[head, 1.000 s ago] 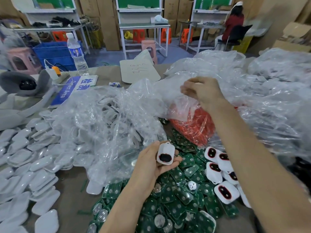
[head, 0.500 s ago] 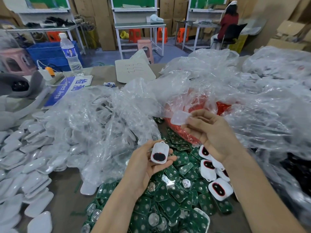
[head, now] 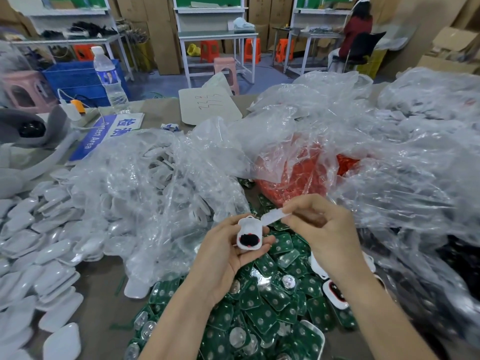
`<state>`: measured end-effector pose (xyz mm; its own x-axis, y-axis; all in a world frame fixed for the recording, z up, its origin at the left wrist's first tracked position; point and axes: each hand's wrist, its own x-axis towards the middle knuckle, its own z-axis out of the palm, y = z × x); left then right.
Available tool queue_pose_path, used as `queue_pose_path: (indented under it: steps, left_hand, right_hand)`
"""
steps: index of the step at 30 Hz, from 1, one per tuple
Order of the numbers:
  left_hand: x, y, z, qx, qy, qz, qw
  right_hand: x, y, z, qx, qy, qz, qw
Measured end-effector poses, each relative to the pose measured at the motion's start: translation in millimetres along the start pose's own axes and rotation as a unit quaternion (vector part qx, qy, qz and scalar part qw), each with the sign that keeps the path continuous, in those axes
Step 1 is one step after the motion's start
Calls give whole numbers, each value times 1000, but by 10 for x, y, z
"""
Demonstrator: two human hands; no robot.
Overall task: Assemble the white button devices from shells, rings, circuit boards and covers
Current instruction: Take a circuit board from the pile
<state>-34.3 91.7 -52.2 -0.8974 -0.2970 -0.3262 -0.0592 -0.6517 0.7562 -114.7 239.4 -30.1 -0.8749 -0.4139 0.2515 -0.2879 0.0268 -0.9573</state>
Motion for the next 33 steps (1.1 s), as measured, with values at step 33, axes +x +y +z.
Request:
queue_pose_path:
  steps: [33]
  left_hand:
    - [-10, -90, 71, -43, 5, -8, 999]
  right_hand:
    - [-173, 202, 337, 41, 71, 147, 986]
